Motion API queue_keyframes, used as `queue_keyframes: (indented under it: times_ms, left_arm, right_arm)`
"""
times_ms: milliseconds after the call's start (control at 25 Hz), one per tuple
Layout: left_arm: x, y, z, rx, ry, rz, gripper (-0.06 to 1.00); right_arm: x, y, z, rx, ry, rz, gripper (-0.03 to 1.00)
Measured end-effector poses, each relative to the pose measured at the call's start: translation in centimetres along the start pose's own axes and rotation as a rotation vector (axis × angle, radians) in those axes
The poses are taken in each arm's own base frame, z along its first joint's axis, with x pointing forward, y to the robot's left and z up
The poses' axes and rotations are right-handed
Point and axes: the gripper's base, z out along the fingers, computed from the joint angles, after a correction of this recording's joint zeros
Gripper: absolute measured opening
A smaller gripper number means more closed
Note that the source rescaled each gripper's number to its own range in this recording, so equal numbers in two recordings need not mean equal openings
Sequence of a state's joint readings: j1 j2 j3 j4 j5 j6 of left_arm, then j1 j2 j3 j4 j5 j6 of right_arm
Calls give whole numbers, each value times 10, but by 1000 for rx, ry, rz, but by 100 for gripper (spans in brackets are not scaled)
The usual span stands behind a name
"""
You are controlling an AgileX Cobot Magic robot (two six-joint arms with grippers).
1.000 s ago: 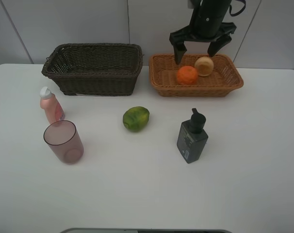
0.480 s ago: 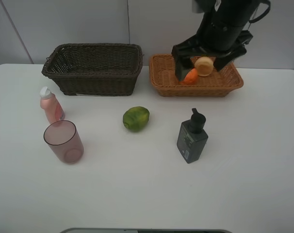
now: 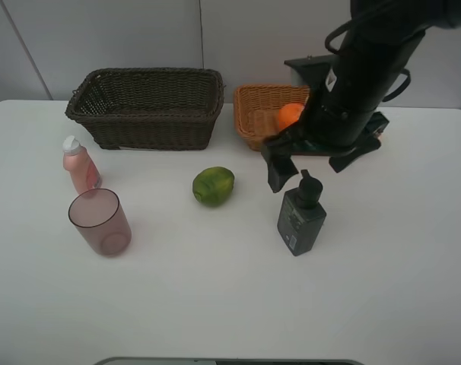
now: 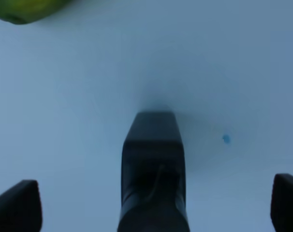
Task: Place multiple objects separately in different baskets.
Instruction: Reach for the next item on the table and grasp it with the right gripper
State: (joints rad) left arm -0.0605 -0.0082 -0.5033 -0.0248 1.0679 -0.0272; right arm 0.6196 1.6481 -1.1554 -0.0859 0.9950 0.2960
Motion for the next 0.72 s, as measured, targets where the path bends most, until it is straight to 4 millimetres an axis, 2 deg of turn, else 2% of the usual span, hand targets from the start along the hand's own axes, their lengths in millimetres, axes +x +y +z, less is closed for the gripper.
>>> queue_keyframes:
  times_ms: [320,720]
  left_arm:
    - [0,0,0,0,0,0,100]
    - [0,0,0,0,0,0,100]
  right_arm:
    - [16,-2,27,-6,3,-2,100]
    - [14,-8,46,8,12,6,100]
